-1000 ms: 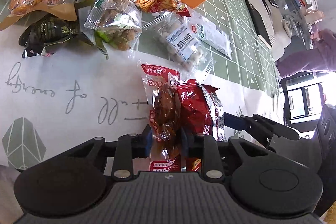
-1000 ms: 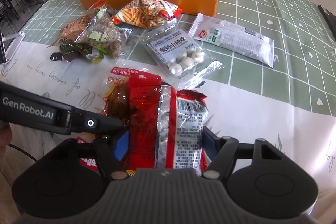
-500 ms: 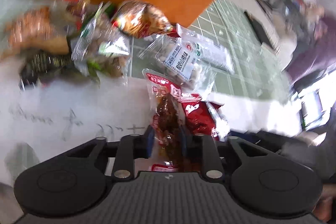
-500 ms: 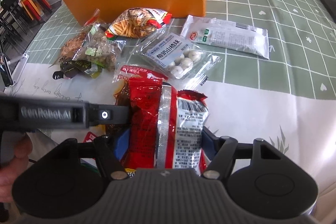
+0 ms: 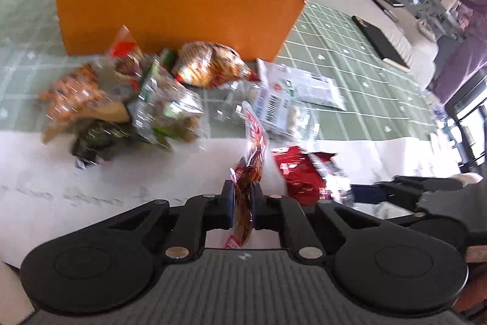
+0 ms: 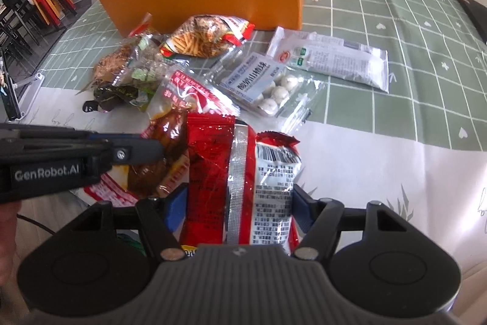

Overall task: Organize snacks
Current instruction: 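Lift the meat packet with the left tool while the right tool lifts the chip bag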

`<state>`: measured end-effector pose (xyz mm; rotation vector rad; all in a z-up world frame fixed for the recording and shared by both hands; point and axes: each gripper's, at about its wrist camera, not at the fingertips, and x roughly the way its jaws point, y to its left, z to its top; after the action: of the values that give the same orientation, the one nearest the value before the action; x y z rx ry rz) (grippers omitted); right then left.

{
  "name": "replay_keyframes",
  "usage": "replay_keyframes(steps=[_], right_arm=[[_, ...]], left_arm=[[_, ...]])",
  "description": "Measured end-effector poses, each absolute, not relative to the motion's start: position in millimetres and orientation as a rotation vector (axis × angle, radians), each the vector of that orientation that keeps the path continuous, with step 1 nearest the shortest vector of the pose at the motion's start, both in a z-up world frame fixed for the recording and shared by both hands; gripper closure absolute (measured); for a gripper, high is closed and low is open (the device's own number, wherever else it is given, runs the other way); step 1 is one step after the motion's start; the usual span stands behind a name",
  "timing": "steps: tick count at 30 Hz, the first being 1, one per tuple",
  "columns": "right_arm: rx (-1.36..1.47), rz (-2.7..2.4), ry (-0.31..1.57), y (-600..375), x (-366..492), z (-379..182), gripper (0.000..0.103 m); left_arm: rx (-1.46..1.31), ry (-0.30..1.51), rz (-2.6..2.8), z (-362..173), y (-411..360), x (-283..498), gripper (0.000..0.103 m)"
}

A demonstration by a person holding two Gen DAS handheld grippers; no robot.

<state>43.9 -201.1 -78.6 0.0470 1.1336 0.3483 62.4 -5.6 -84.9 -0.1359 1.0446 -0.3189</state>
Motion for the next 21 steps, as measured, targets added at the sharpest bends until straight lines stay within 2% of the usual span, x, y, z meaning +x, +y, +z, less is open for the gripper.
replay_keyframes(steps=[15,17,19,21], right_arm=[[-0.055,0.414,1.178,-169,43,-88,0.036],[-0.070,0.421,1.171,-166,43,-88,0.036],[-0.088,0.423,1.165,-164,43,-89,0.036],[-0.097,0.430,1.160,-163,42,-89,0.036]], left_arm=[[0.039,1.018,-0.347,-80,-1,51,0.093],[0.030,1.026,-0.370,-80,-2,53,0.090],[0.018,1.039,-0.372,-82,-2,55,0.080],[0.013,1.058,-0.364,-85,-2,59,0.076]])
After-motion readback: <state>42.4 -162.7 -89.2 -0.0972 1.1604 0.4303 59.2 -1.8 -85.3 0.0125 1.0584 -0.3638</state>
